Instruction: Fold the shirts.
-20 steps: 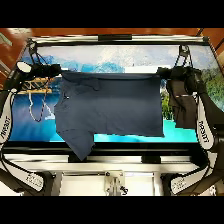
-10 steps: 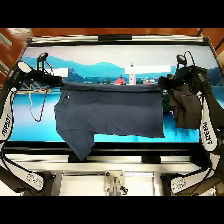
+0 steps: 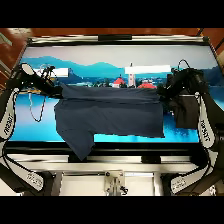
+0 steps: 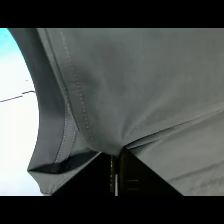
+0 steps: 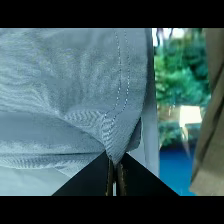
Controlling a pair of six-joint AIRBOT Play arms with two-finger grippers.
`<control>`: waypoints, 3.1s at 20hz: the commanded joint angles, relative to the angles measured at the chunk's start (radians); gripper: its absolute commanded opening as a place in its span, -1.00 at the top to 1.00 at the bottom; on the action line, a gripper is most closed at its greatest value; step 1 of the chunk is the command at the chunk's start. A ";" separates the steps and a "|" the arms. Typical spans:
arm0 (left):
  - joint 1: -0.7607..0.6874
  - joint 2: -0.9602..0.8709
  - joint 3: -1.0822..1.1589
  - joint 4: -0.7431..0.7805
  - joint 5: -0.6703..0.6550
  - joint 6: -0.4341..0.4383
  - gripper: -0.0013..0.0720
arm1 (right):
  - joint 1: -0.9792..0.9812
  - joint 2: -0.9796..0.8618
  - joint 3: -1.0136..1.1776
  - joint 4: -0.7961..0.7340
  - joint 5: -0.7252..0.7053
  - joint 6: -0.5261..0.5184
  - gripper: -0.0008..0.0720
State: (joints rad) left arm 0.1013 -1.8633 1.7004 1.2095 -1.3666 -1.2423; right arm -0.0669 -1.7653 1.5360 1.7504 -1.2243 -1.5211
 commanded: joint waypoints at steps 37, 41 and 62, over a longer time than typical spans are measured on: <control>0.150 0.617 -1.126 -0.305 0.224 0.135 0.88 | -0.260 0.516 -0.695 0.190 -0.142 -0.186 -0.89; 0.169 0.619 -1.100 -0.304 0.206 0.135 0.88 | -0.261 0.457 -0.756 0.220 -0.080 -0.185 -0.89; 0.126 0.472 -0.450 -0.306 0.203 0.127 0.89 | -0.041 0.353 -0.351 0.116 0.192 -0.146 0.80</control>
State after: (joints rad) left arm 0.2508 -1.3087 1.0973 0.9009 -1.1847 -1.0939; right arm -0.1513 -1.3640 1.0626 1.9251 -1.1194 -1.6875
